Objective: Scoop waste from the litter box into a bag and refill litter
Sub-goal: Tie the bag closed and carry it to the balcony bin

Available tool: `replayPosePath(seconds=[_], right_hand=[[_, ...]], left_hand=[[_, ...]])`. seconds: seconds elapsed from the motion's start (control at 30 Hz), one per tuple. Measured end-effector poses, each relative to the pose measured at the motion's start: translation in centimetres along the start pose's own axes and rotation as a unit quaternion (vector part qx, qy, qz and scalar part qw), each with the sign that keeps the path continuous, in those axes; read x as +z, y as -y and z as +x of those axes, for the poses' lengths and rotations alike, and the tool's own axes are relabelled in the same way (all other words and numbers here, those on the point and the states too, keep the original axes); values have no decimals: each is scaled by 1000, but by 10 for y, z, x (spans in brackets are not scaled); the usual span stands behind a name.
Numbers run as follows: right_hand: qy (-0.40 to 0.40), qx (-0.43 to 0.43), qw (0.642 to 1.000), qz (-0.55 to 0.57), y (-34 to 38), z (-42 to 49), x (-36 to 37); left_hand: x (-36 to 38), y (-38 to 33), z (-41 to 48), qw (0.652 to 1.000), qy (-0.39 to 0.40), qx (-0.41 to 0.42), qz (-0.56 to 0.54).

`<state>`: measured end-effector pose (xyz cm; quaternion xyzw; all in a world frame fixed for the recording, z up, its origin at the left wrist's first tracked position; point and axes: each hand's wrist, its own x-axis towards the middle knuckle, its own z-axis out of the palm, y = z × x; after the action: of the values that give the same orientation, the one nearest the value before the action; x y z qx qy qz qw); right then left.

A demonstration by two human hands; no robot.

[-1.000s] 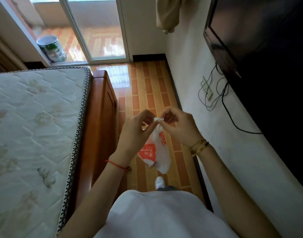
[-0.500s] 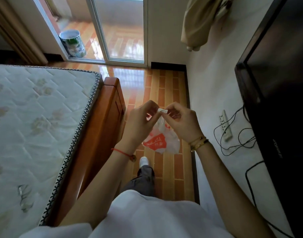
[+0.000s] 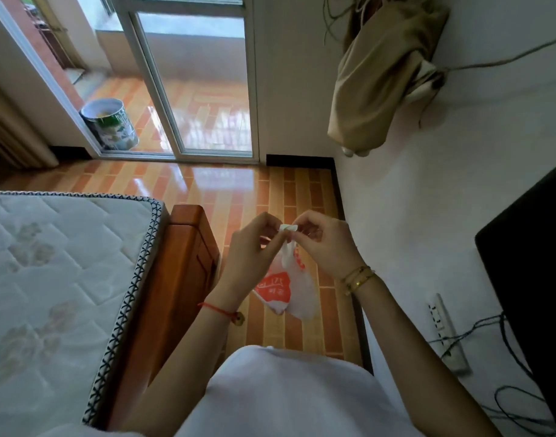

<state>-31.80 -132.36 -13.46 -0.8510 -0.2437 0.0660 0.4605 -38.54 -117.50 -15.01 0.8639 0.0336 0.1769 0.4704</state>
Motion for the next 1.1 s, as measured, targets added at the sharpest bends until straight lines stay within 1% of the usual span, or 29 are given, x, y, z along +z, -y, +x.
replayPosePath(seconds=[0.17, 0.4, 0.57, 0.67, 0.73, 0.8, 0.87, 0.97, 1.1], right_hand=[[9, -5, 1000, -1, -10, 84, 12], [41, -40, 998, -3, -20, 202, 24], [65, -85, 994, -12, -31, 299, 37], [103, -122, 987, -18, -33, 356, 44], [121, -134, 983, -23, -31, 373, 46], [162, -158, 974, -26, -29, 434, 52], [174, -181, 967, -33, -28, 456, 54], [206, -225, 951, -43, -30, 517, 64], [223, -251, 941, -38, -32, 586, 83]], left_hand=[[-12, 33, 74, 1000, 11, -10, -2], [-27, 76, 173, 999, -19, -34, 6], [-32, 110, 247, 996, -68, -59, 23], [-37, 125, 289, 990, -116, -74, 32], [-39, 130, 299, 987, -132, -89, 23], [-46, 147, 341, 977, -176, -116, 31], [-52, 155, 355, 973, -180, -137, 37], [-56, 174, 394, 957, -223, -175, 55], [-67, 198, 443, 945, -251, -200, 68]])
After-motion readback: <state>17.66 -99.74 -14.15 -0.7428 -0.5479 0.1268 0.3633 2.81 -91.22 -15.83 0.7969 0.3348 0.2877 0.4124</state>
